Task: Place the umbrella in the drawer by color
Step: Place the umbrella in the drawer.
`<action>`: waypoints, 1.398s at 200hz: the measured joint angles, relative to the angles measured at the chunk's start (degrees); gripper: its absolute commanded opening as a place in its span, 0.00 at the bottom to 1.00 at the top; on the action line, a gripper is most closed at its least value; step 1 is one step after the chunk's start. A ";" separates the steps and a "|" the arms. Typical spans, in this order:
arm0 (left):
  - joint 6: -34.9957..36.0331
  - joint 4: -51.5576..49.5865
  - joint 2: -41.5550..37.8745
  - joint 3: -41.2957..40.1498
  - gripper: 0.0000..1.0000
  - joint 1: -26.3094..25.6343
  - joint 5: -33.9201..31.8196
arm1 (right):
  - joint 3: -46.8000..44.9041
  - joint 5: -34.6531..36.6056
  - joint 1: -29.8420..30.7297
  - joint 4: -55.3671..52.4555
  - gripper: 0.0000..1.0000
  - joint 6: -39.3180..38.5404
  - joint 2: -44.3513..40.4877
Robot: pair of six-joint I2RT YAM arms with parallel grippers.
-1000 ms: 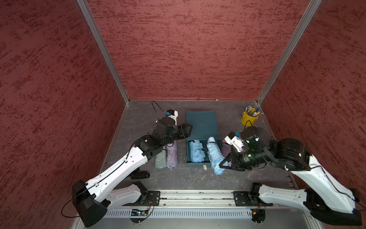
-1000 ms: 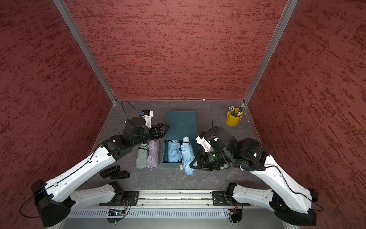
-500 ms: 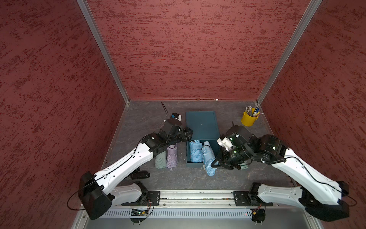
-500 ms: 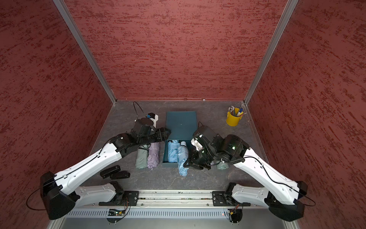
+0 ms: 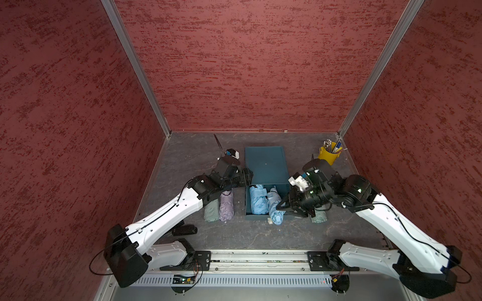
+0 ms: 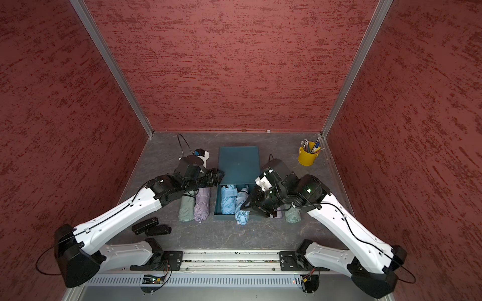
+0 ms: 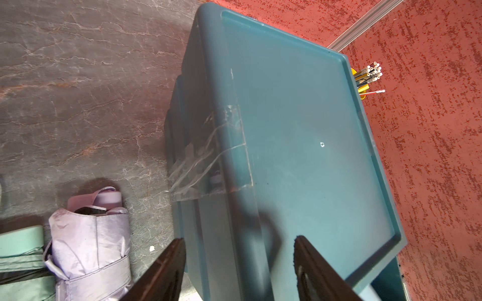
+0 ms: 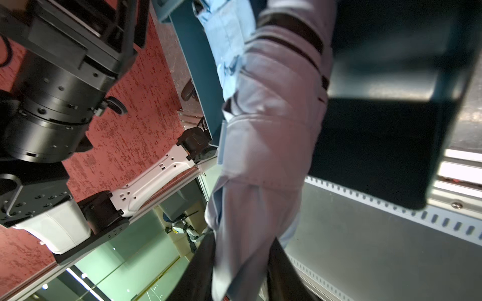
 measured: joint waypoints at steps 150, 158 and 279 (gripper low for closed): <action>0.28 1.20 1.62 -0.11 0.66 0.76 -0.94 | 17.73 18.56 7.65 -12.57 0.35 -18.43 1.25; 0.28 1.44 1.77 -0.11 0.66 0.87 -0.92 | 18.12 19.50 10.51 -12.61 0.34 -18.82 0.39; 0.35 3.32 2.34 -0.11 0.48 1.36 -0.87 | 12.94 34.82 28.48 -8.92 0.30 -17.53 8.57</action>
